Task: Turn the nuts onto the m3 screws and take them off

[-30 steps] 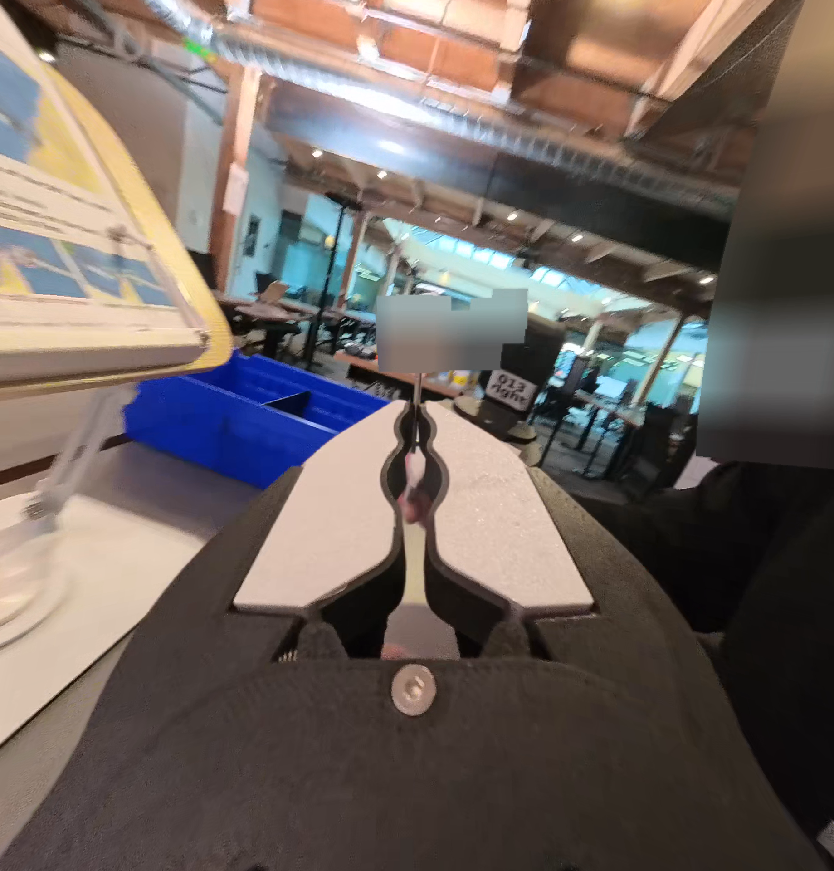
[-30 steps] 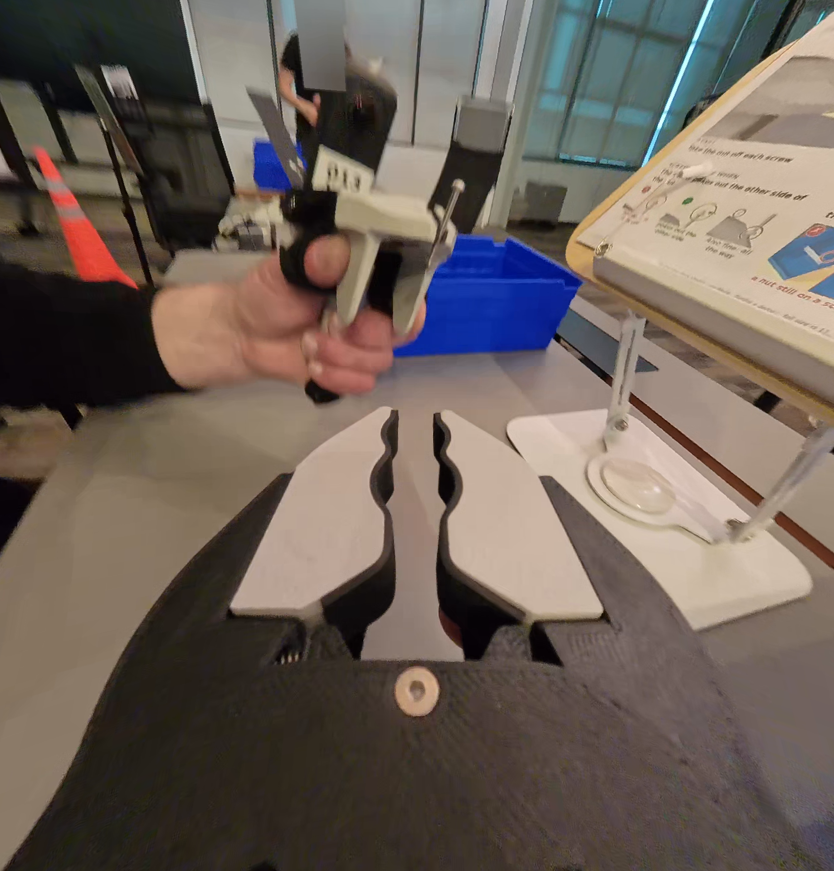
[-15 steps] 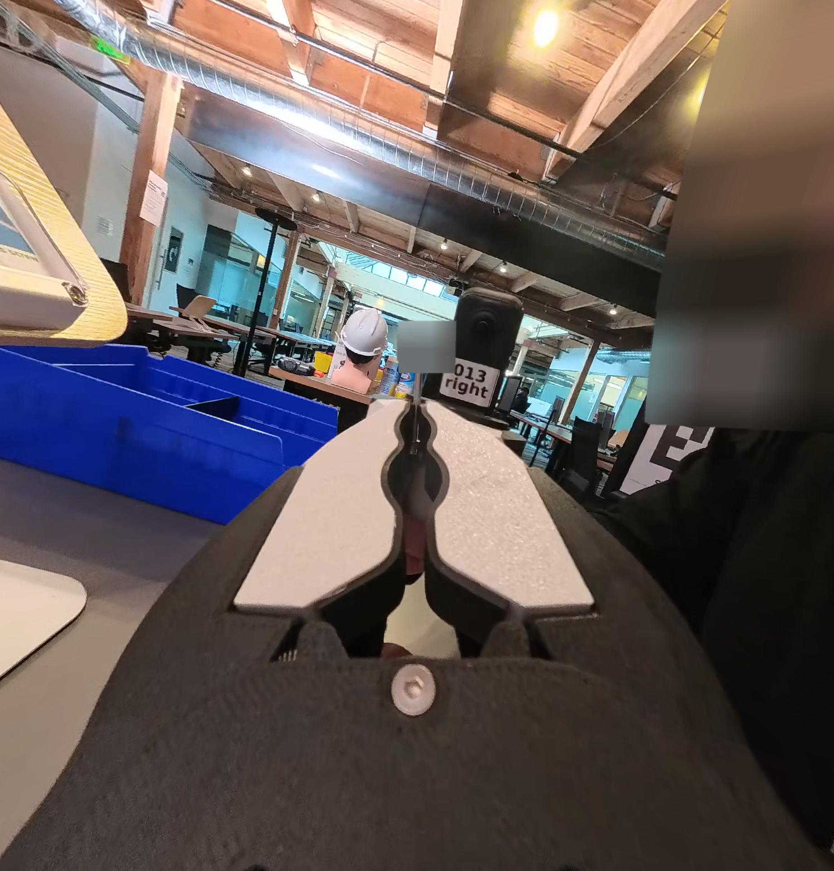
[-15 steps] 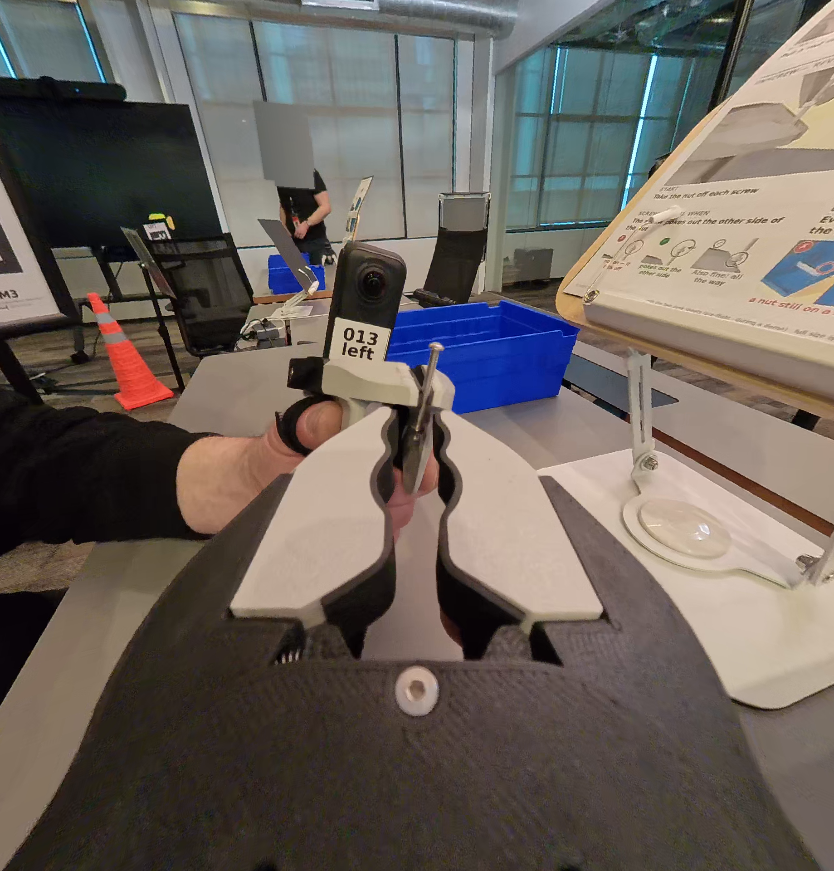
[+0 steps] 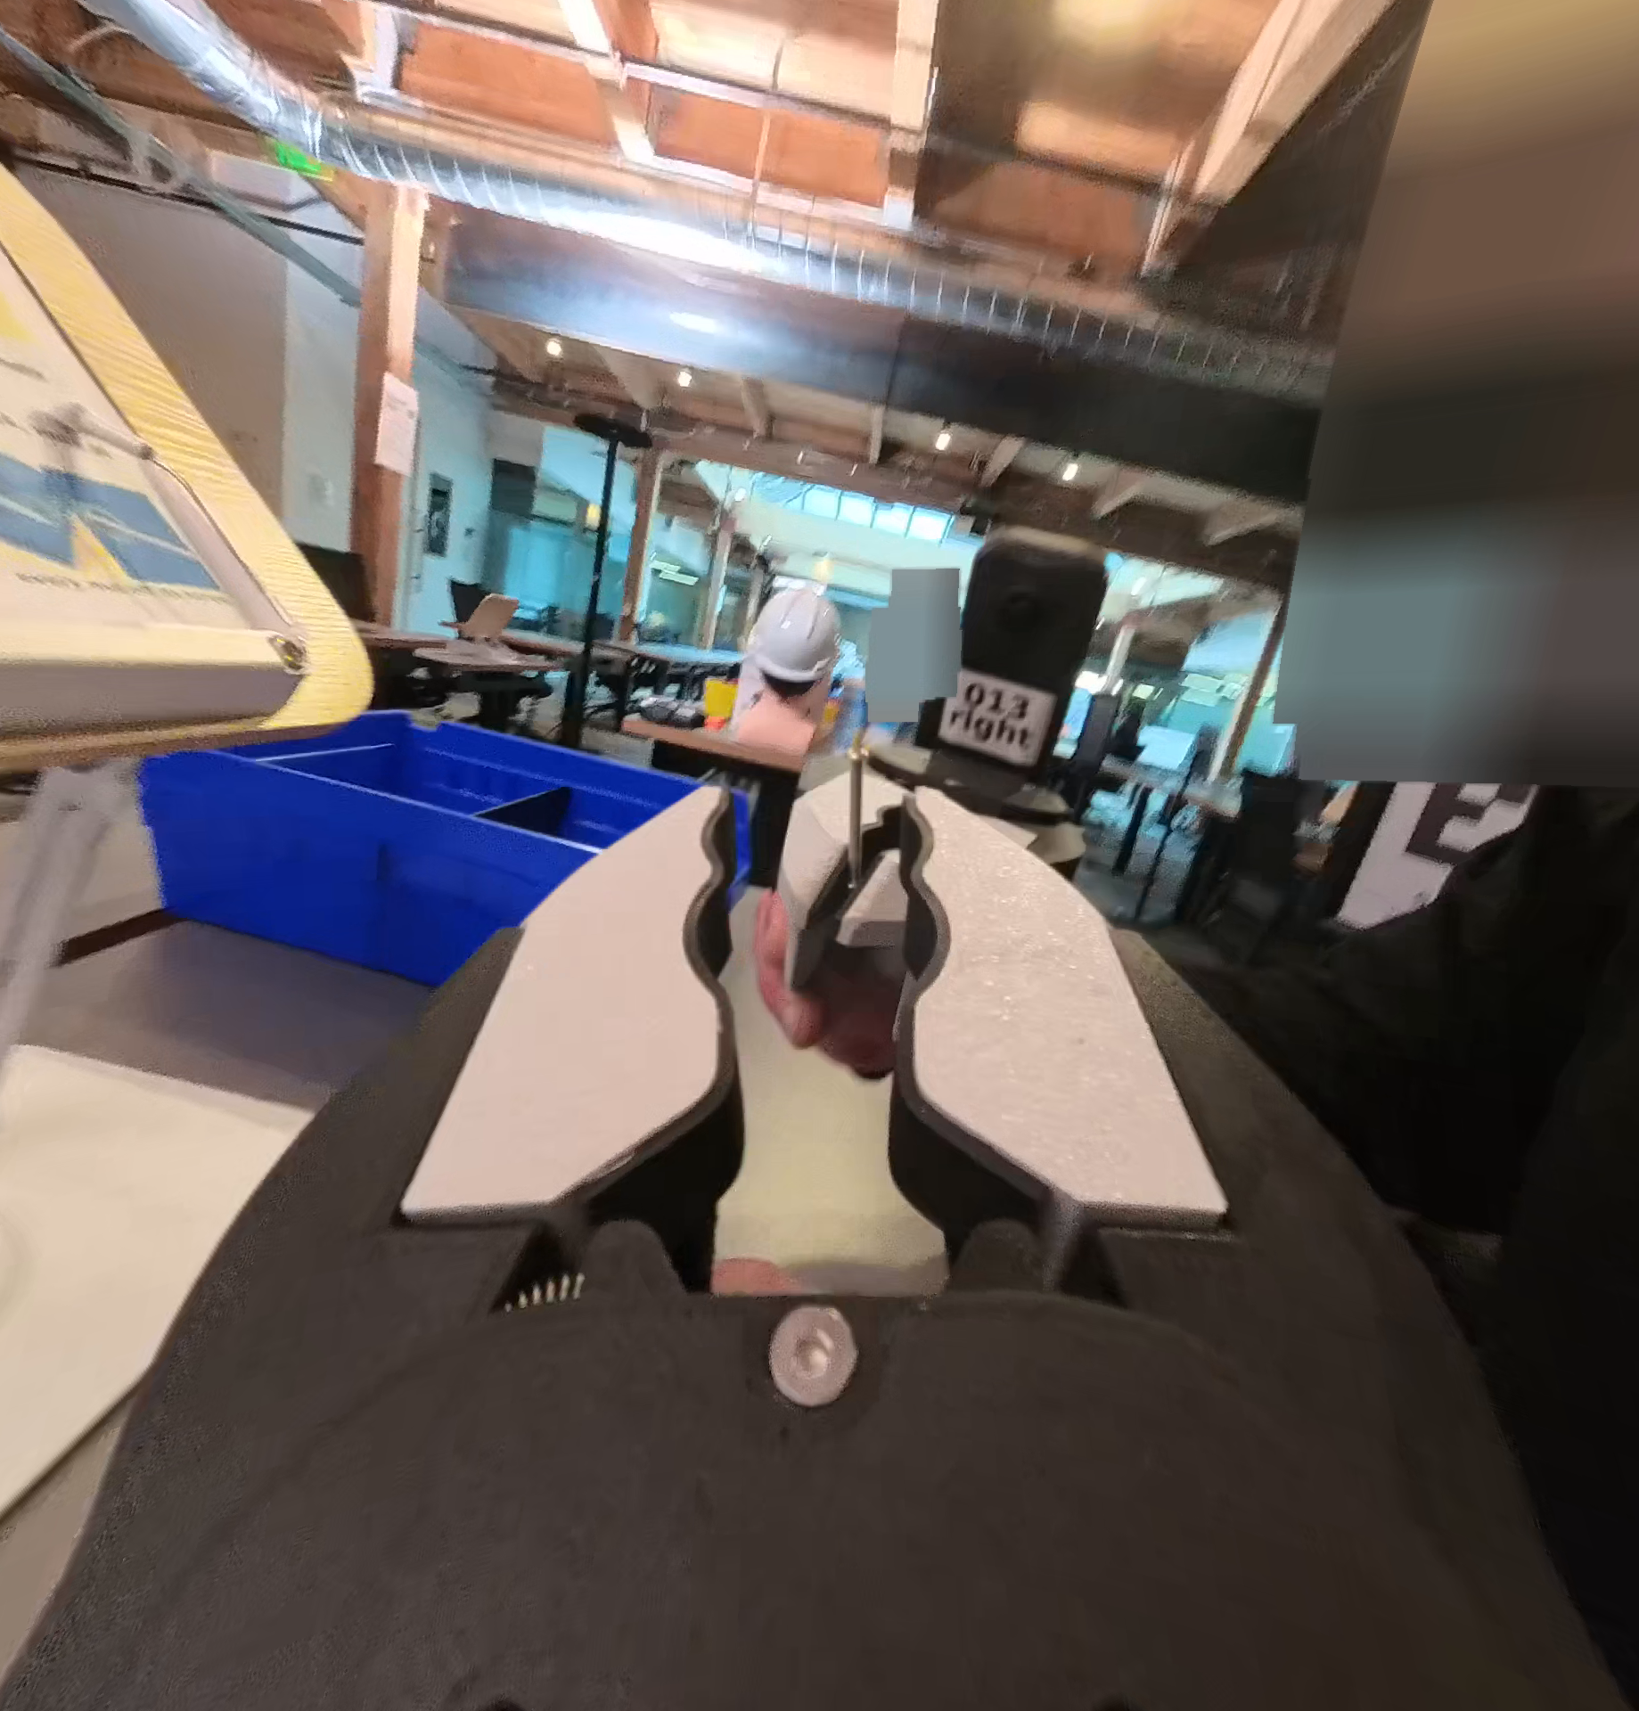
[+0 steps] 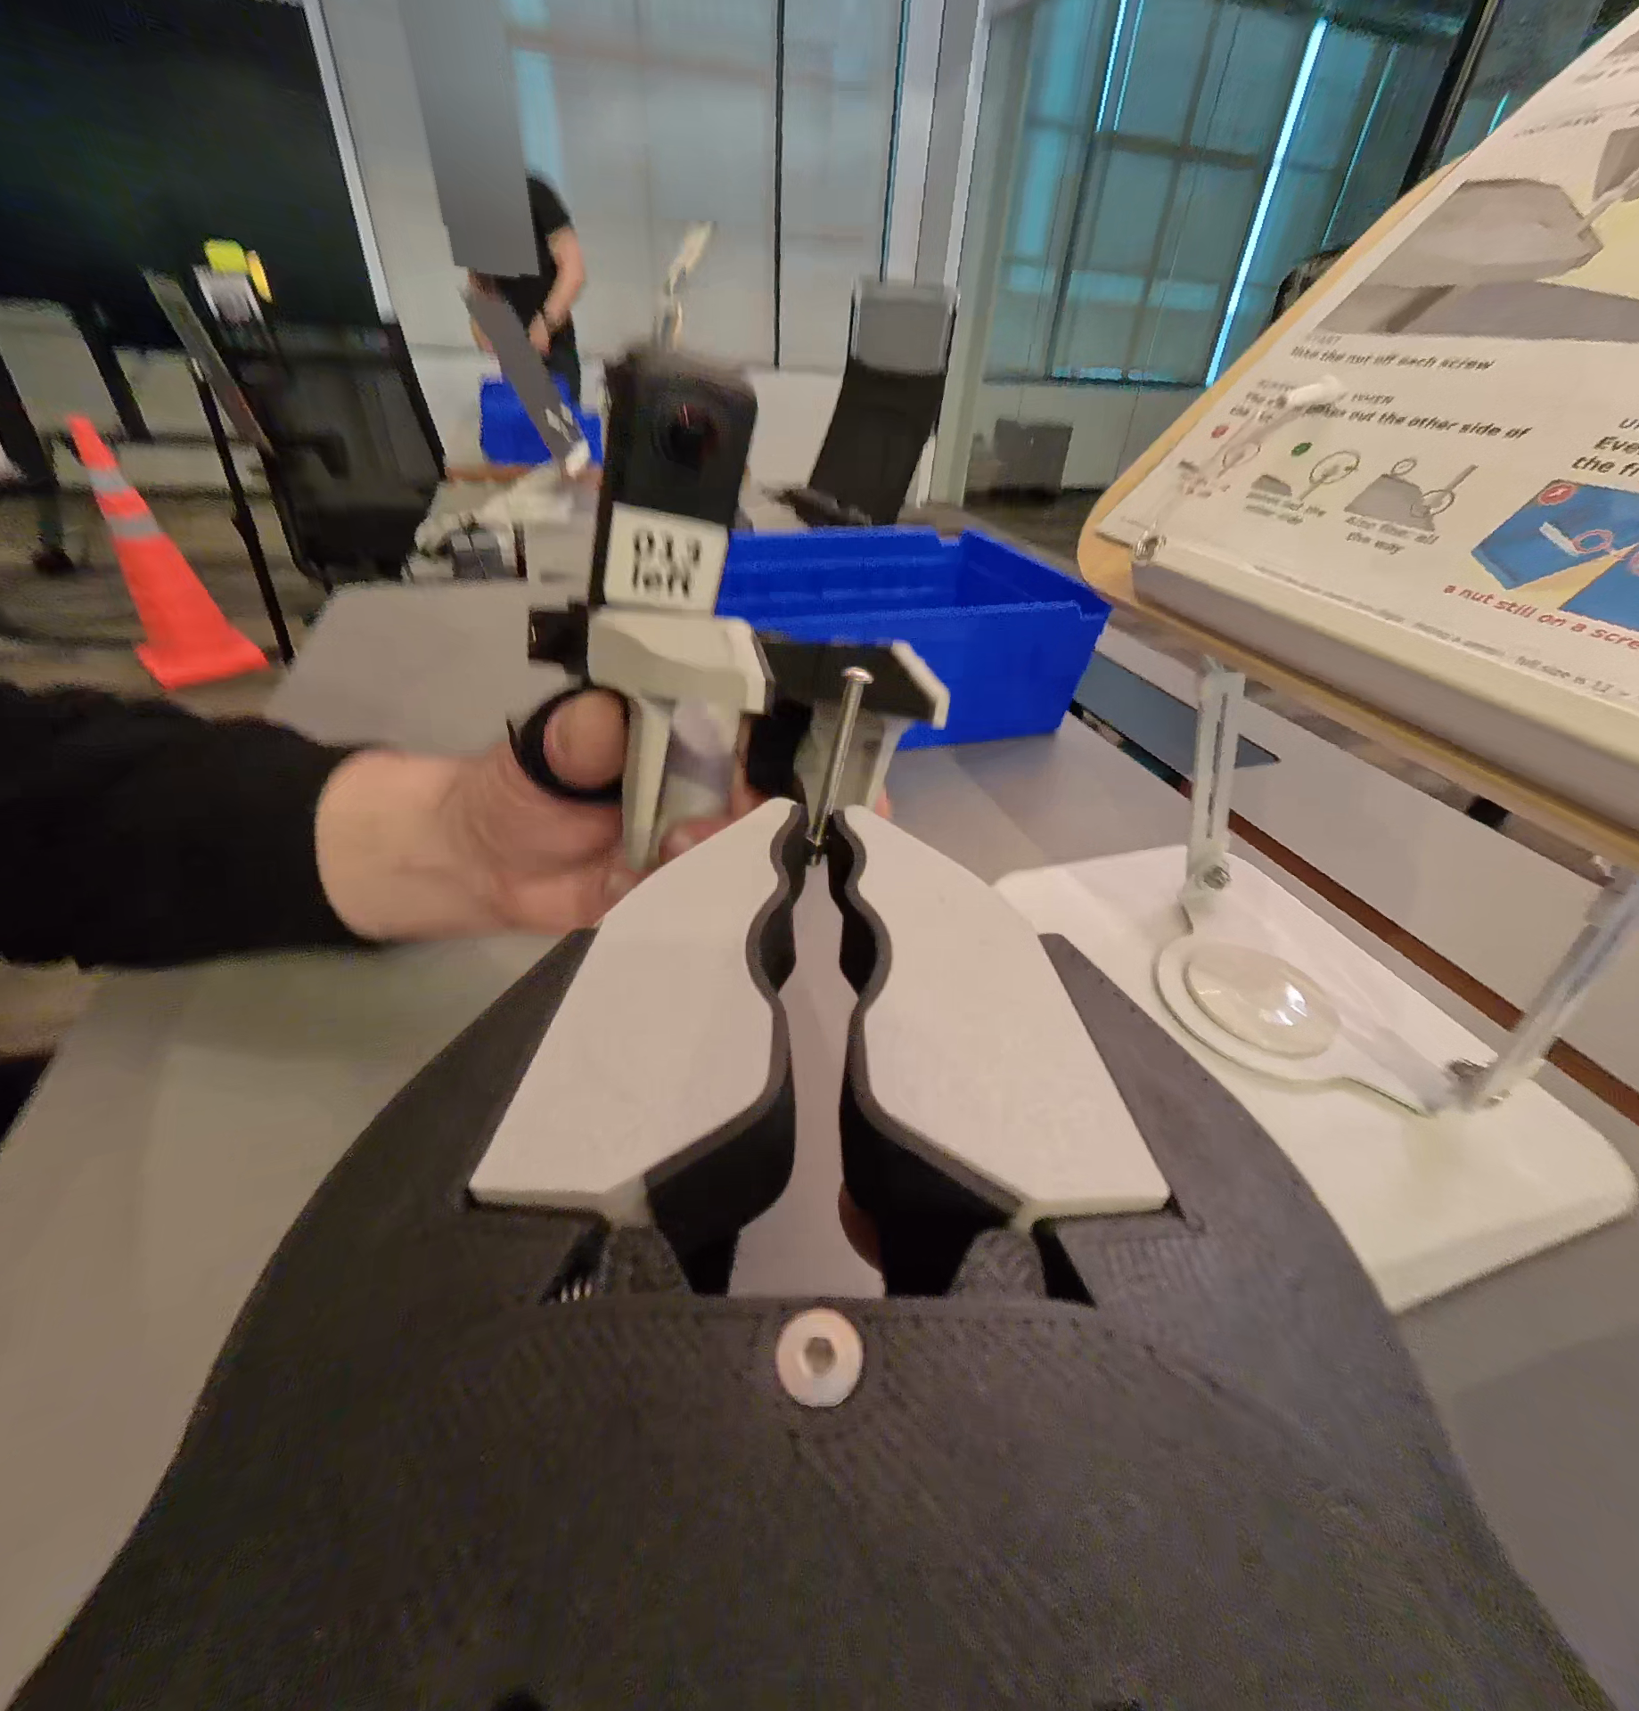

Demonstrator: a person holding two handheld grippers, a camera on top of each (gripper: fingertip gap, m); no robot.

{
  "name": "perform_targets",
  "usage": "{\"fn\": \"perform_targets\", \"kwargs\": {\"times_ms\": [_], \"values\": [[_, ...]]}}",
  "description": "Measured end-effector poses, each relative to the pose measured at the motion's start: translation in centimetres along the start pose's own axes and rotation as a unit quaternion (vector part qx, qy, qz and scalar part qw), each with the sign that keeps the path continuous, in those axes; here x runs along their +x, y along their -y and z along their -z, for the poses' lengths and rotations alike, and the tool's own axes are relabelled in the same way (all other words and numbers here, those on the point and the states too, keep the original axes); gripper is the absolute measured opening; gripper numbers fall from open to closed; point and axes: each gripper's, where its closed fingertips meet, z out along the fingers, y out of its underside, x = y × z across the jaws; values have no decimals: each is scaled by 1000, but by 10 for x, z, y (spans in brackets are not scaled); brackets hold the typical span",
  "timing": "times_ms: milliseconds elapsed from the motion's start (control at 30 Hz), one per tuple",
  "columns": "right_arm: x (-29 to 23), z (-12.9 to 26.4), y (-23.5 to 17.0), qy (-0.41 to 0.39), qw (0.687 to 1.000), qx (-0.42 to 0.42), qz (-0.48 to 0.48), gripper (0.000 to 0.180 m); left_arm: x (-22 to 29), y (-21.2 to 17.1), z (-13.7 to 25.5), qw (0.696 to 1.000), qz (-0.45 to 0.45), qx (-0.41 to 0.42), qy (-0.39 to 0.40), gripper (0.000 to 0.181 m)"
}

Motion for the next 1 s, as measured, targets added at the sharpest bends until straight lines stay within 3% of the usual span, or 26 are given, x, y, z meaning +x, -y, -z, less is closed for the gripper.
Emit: {"fn": "perform_targets", "kwargs": {"times_ms": [133, 300, 733, 1000], "values": [[5, 5, -21, -18, 993, -87, 83, 5, -2, 2, 7, 996, -74, -57, 10, 38], [9, 7, -35, -38, 976, -149, 155, 5, -5, -19, 10, 977, -155, -148, 16, 35], [1, 5, -57, -33, 941, -233, 242, 5, -2, -60, 9, 933, -237, -270, 2, 17], [0, 5, -61, -31, 935, -245, 254, 5, 2, -63, 7, 929, -247, -274, -5, 5]]}}
